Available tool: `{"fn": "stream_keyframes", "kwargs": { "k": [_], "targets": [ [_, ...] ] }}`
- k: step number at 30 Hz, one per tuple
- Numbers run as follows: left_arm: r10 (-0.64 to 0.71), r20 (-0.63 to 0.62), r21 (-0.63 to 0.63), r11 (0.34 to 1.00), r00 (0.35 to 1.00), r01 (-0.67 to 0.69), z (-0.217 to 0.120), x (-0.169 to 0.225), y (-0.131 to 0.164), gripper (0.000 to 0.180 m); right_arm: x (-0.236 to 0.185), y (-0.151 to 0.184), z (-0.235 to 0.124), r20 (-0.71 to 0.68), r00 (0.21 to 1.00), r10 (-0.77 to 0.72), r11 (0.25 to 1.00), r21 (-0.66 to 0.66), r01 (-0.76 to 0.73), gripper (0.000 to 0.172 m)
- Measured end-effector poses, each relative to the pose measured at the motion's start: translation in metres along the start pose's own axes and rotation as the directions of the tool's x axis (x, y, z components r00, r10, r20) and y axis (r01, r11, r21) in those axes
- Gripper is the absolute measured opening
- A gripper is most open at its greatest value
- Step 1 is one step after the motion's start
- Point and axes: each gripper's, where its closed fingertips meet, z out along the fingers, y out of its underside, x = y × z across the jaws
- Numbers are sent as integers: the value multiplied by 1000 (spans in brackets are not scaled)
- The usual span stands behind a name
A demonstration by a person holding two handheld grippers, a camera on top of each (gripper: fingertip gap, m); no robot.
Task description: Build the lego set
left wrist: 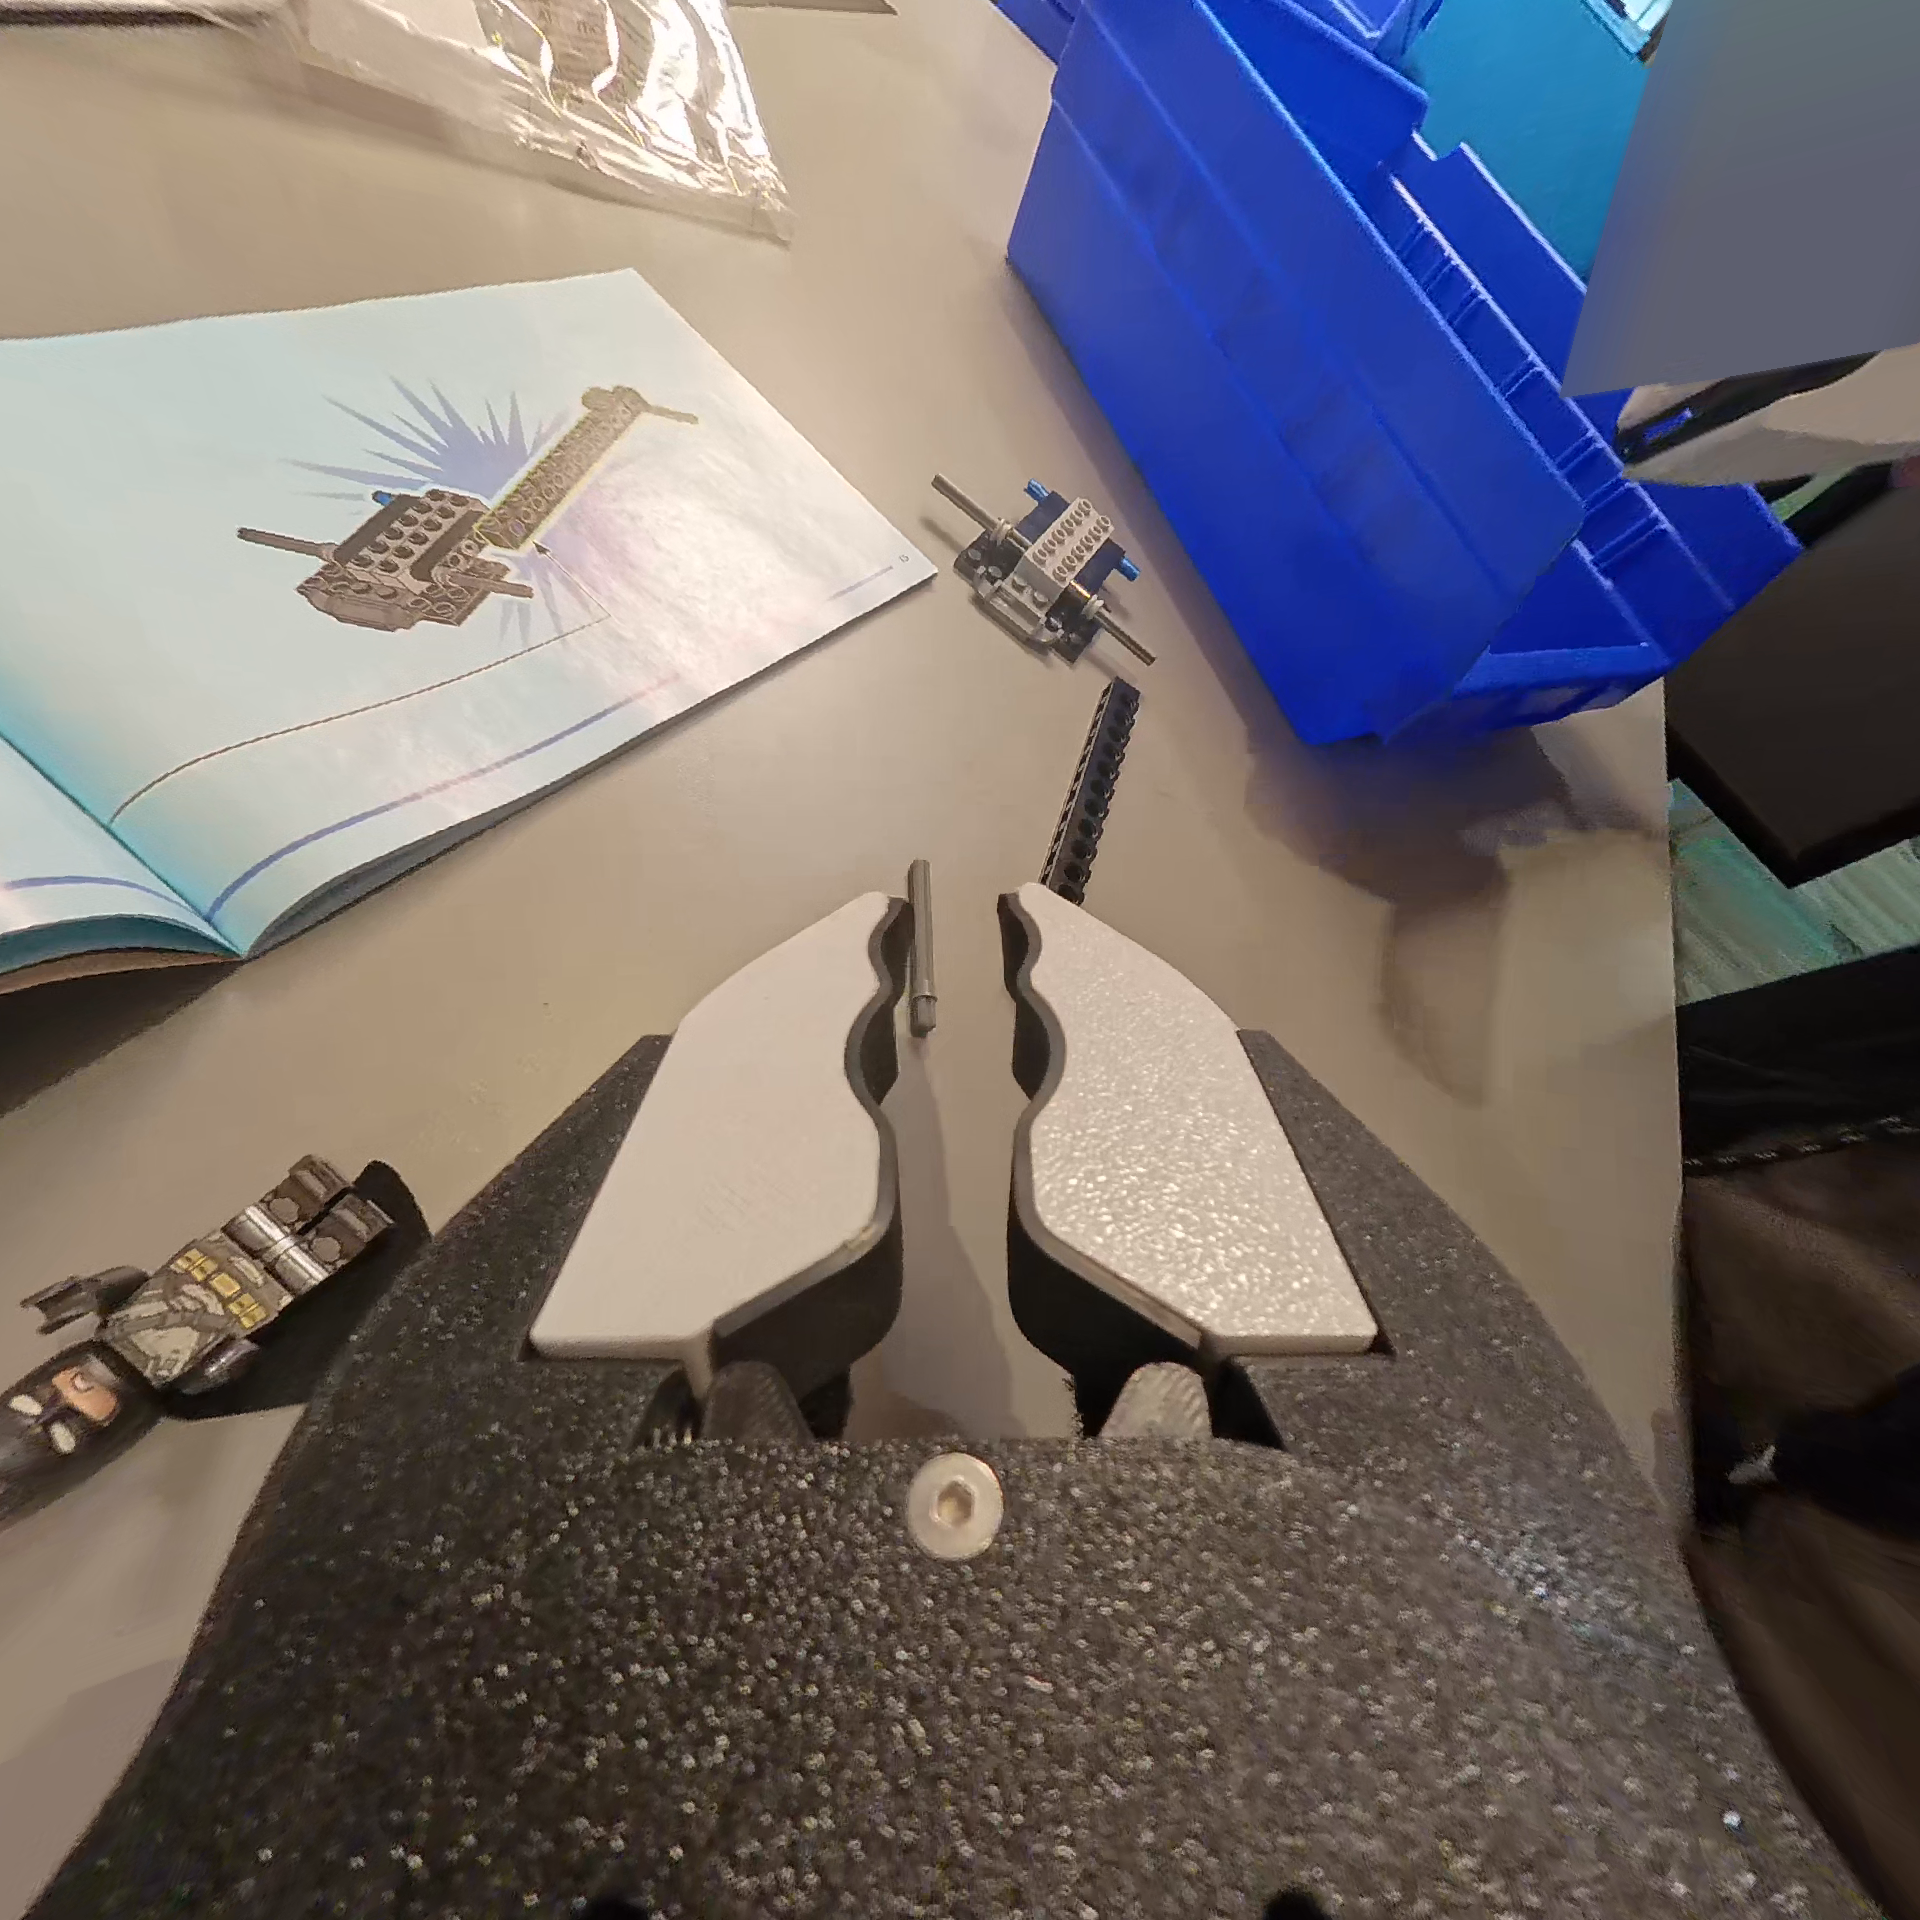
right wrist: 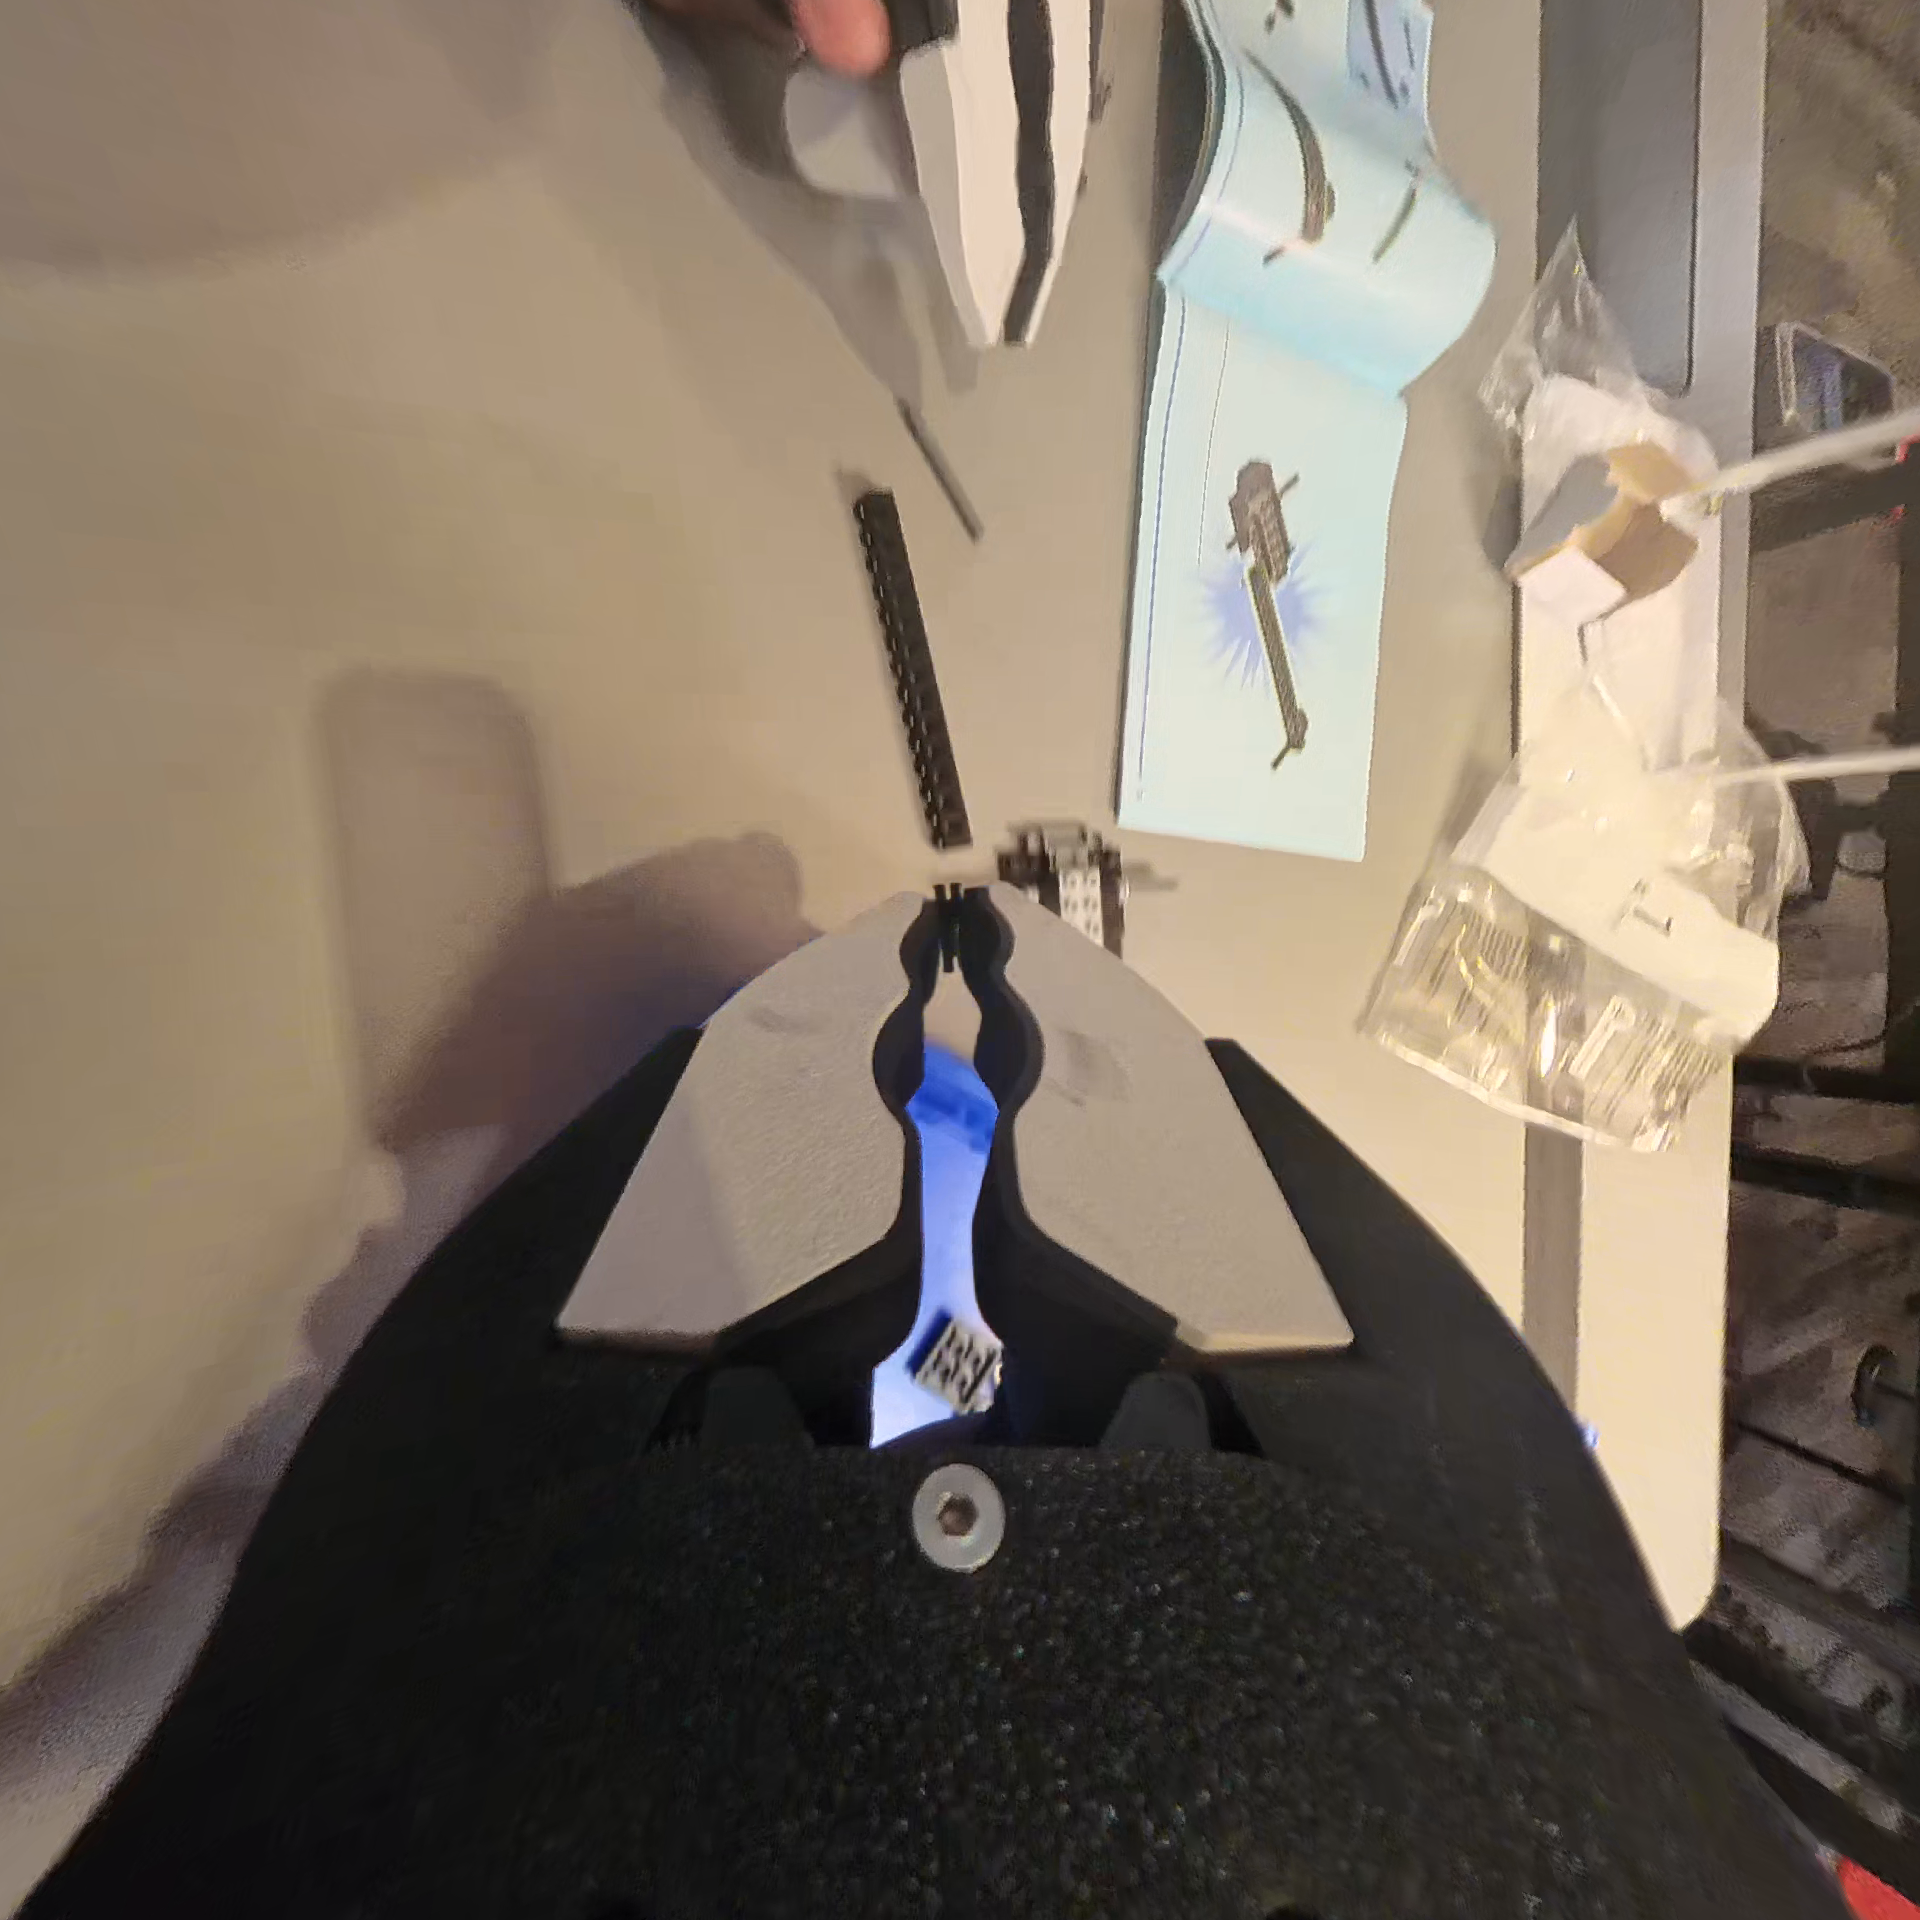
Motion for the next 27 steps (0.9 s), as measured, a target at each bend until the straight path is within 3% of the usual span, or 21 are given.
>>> {"fn": "stream_keyframes", "kwargs": {
  "k": [8,15,22,27],
  "targets": [
    [-30,-13,12,999,999,30,-11,4,6,15,-20,-69,70,123,980,-156,985,-55,164,4],
    [-48,-3,7,999,999,48,-19,-5,6,13,-46,-74,118,229,969,-91,975,-178,133,4],
    [-83,-27,6,997,996,83,-18,-5,7,14,-61,-55,143,144,989,36,961,-277,5,5],
    [-71,-26,-8,997,997,70,-16,-4,9,13,-63,-54,147,125,989,80,967,-250,-46,5]
  ]
}}
